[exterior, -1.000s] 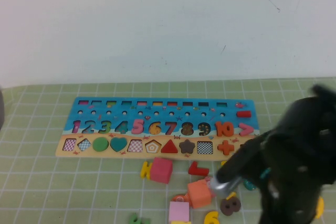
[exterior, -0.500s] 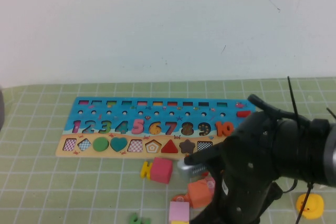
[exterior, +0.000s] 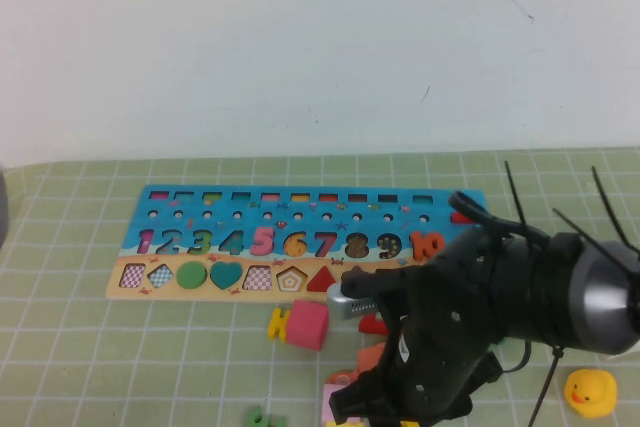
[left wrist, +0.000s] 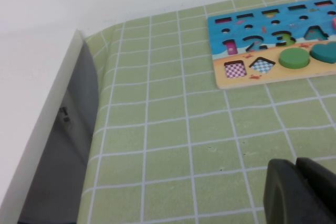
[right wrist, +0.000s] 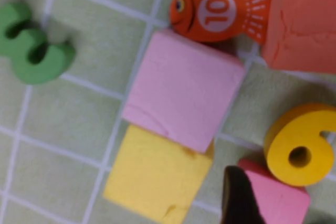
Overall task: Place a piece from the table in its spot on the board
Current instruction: Pick up the "number 6"
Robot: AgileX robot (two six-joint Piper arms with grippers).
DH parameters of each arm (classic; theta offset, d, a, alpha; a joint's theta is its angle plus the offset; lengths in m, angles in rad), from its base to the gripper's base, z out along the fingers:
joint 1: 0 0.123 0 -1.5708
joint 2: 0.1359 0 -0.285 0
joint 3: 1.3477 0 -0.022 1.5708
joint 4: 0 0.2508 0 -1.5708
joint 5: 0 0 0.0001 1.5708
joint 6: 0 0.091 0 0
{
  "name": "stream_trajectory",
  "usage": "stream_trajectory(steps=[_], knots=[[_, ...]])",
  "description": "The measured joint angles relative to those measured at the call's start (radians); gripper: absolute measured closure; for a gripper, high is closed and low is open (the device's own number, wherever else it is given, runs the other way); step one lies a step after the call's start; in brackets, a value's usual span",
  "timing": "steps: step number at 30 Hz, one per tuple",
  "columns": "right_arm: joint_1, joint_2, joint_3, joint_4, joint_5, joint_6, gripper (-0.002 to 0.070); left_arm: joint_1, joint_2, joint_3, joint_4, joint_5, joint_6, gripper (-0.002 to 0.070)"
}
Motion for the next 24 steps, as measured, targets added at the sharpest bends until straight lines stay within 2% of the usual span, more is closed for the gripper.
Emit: stream_trajectory(steps=[18, 24], knots=[[-0.002, 0.092, -0.006, -0.089, -0.035, 0.119, 0.0313, -0.004, 0.0, 0.0, 0.0, 0.0, 0.0, 0.0676], [-0.004, 0.094, -0.011, -0.091, -0.035, 0.12, 0.04, -0.004, 0.0, 0.0, 0.0, 0.0, 0.0, 0.0676]])
